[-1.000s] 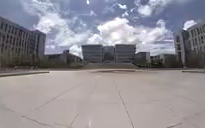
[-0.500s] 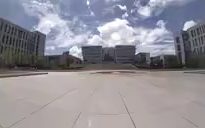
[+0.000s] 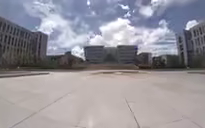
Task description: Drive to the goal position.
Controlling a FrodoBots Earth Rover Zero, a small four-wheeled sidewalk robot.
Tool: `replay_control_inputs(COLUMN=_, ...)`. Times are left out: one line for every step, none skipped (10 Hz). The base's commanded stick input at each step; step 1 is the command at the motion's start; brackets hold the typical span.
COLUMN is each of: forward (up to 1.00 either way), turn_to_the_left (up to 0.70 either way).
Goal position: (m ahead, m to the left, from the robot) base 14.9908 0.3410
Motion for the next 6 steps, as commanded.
replay_control_inputs(forward=0.7, turn_to_the_left=0.16)
replay_control_inputs(forward=0.7, turn_to_the_left=0.03)
replay_control_inputs(forward=0.7, turn_to_the_left=0.12)
replay_control_inputs(forward=0.7, turn_to_the_left=0.15)
replay_control_inputs(forward=0.7, turn_to_the_left=0.14)
replay_control_inputs(forward=0.7, turn_to_the_left=0.18)
